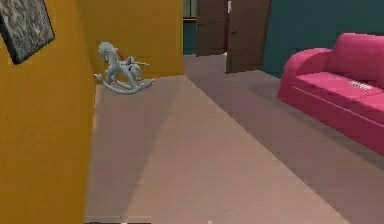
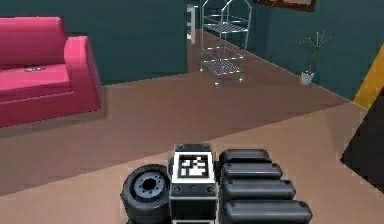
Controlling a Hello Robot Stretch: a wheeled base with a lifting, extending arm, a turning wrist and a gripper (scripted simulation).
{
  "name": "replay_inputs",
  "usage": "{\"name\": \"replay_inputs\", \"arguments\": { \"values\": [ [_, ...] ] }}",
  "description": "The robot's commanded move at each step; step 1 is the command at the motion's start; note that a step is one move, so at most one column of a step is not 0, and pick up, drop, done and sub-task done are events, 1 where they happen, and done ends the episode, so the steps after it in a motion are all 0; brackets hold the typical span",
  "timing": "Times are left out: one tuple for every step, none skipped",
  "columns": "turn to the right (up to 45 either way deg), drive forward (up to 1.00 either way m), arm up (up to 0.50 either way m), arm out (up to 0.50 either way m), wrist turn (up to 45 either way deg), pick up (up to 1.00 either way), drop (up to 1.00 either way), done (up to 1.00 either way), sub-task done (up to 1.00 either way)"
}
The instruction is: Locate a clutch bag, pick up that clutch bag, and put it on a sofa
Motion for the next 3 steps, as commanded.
{"name": "replay_inputs", "arguments": {
  "values": [
    [0.0,1.0,0.0,0.0,0.0,0.0,0.0,0.0,0.0],
    [0.0,1.0,0.0,0.0,0.0,0.0,0.0,0.0,0.0],
    [0.0,1.0,0.0,0.0,0.0,0.0,0.0,0.0,0.0]
  ]
}}
